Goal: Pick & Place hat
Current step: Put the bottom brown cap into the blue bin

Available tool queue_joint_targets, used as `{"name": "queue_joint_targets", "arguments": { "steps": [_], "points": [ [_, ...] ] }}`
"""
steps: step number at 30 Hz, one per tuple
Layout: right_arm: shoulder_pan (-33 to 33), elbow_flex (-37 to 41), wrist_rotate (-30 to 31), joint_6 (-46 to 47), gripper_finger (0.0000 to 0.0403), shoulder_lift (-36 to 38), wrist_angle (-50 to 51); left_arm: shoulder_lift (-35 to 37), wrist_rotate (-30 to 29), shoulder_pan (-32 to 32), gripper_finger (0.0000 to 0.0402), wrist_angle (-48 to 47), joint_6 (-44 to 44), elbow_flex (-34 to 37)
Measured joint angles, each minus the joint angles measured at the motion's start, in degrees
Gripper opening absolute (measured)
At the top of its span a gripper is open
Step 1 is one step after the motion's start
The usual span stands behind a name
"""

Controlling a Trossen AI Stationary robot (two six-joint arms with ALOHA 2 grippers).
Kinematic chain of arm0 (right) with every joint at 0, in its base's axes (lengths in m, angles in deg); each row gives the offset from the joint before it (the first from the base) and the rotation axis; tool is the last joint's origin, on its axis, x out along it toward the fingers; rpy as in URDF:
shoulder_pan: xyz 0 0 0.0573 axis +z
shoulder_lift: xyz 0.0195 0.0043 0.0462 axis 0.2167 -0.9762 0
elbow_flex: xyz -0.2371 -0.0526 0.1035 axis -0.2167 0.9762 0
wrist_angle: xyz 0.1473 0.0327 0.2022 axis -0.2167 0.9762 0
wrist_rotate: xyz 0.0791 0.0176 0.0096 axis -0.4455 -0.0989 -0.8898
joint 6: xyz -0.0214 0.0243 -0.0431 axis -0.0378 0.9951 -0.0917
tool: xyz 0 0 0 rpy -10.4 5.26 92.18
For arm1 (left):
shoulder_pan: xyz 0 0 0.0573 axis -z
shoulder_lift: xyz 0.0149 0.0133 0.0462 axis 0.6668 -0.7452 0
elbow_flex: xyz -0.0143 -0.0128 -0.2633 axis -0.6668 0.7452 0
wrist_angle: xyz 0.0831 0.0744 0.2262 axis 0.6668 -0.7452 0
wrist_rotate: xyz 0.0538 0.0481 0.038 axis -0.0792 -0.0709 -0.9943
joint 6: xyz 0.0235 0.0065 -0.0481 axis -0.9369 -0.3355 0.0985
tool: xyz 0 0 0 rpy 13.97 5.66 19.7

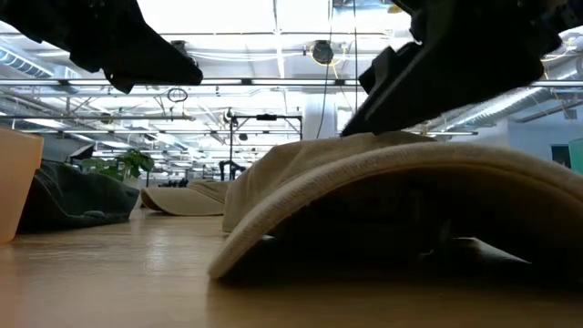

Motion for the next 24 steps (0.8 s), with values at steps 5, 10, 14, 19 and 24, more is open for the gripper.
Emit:
{"name": "queue_joint_targets", "arguments": {
  "steps": [5,10,14,19,24],
  "points": [
    [0.0,0.0,0.0,1.3,0.0118,-0.6,2.0,0.0,0.0,0.0,0.0051,0.0,0.1,0.0],
    [0.0,0.0,-0.1,1.0,0.0118,-0.5,1.9,0.0,0.0,0.0,0.0051,0.0,-0.1,0.0],
    [0.0,0.0,-0.1,0.9,0.0107,-0.5,2.9,0.0,0.0,0.0,0.0051,0.0,0.0,0.0],
    [0.0,0.0,-0.2,0.4,0.0046,-0.5,3.3,0.0,0.0,0.0,0.0051,0.0,0.0,0.0],
    [0.0,0.0,-0.2,-2.0,0.0008,-0.5,3.4,0.0,0.0,0.0,0.0051,0.0,0.0,0.0]
  ]
}}
